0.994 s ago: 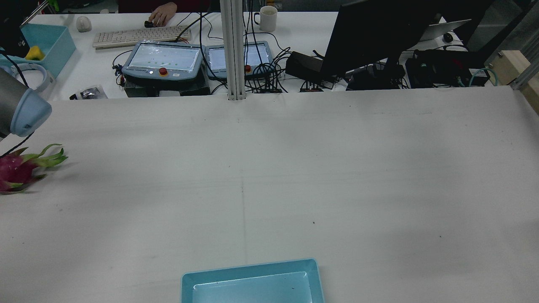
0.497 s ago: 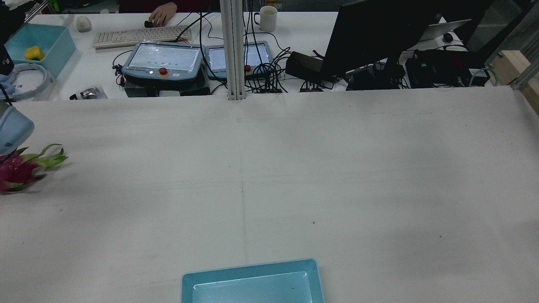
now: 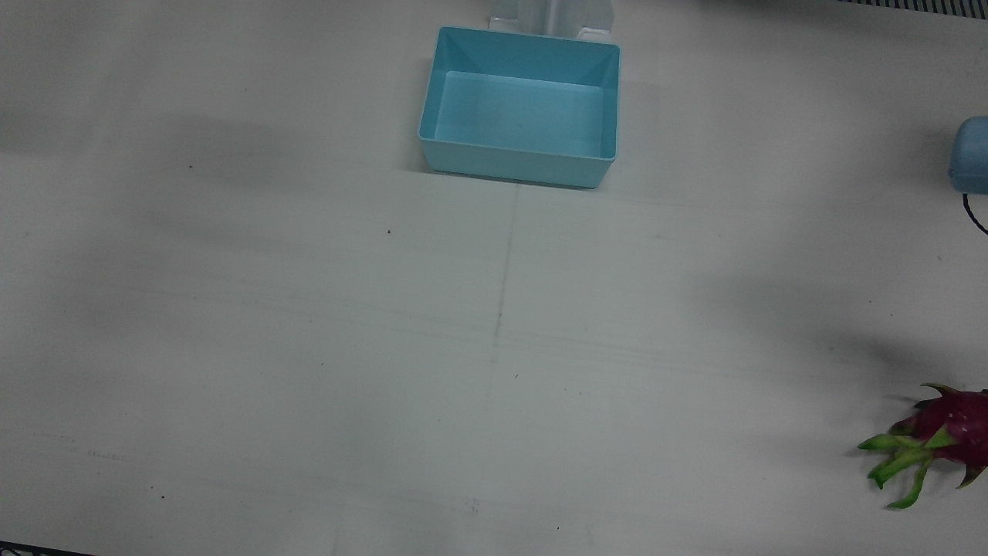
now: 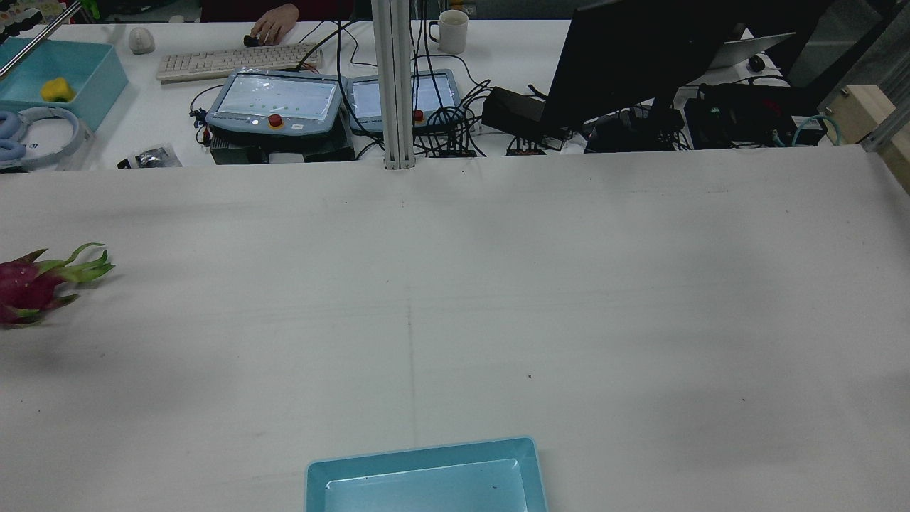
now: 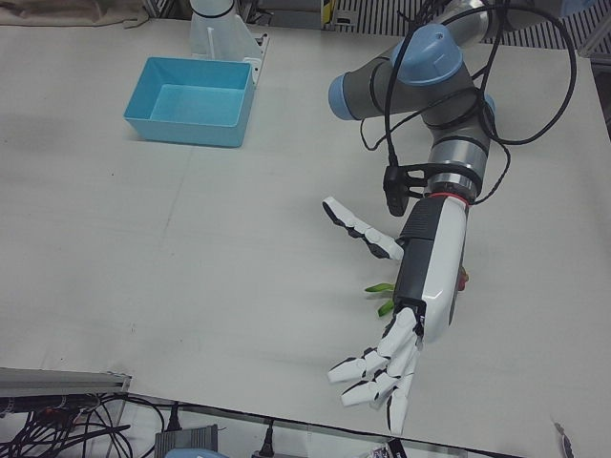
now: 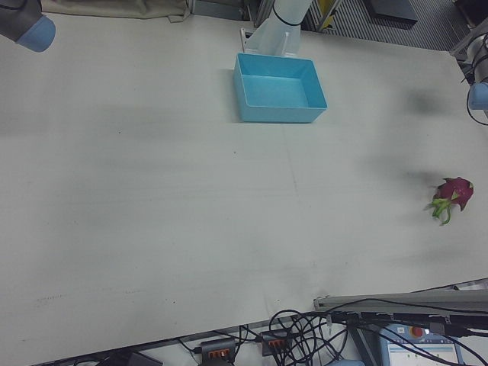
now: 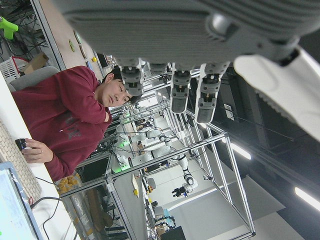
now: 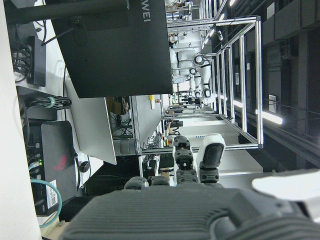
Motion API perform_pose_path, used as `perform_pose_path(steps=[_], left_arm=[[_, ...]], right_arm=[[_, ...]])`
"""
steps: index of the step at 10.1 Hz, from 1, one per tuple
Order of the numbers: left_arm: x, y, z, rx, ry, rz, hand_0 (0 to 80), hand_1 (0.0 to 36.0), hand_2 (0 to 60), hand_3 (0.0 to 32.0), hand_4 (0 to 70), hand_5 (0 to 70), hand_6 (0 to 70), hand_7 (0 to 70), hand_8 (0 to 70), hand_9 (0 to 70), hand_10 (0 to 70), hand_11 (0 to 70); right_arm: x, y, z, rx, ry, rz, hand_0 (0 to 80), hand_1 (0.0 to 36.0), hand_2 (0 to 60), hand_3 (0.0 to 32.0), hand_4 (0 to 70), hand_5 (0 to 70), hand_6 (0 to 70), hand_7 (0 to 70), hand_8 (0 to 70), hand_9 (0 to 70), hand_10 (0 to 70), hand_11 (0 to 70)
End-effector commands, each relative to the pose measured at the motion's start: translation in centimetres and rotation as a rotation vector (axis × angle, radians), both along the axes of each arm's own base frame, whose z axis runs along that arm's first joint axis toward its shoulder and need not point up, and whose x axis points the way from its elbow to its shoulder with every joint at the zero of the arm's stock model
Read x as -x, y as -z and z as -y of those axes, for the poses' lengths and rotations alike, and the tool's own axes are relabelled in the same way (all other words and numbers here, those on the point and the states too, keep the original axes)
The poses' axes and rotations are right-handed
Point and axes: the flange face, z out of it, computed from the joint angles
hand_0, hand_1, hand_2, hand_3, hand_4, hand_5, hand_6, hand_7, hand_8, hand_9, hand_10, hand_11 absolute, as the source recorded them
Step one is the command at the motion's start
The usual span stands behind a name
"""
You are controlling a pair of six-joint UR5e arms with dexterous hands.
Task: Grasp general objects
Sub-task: 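Lower the left hand beside the dragon fruit on the table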
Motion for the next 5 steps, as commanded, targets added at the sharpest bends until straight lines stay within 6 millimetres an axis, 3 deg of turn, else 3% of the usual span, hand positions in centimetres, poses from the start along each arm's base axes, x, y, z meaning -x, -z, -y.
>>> perform_pose_path(steps=[1, 5], left_arm=[[0.04, -0.04, -0.86, 0.015, -0.011, 0.013, 48.2, 6.5, 0.0, 0.0, 11.2, 21.1, 10.7, 24.7, 1.1, 3.5, 4.6, 7.6], [-0.65, 0.85, -1.19, 0.002, -0.022, 0.011, 48.4, 6.8, 0.0, 0.0, 11.8, 21.7, 11.1, 25.2, 1.2, 3.6, 4.5, 7.6]], right_arm=[[0.0, -0.01, -0.01, 0.0, 0.0, 0.0, 0.0, 0.0, 0.0, 0.0, 0.0, 0.0, 0.0, 0.0, 0.0, 0.0, 0.0, 0.0], [0.0, -0.01, -0.01, 0.0, 0.0, 0.0, 0.0, 0.0, 0.0, 0.0, 0.0, 0.0, 0.0, 0.0, 0.0, 0.0, 0.0, 0.0]])
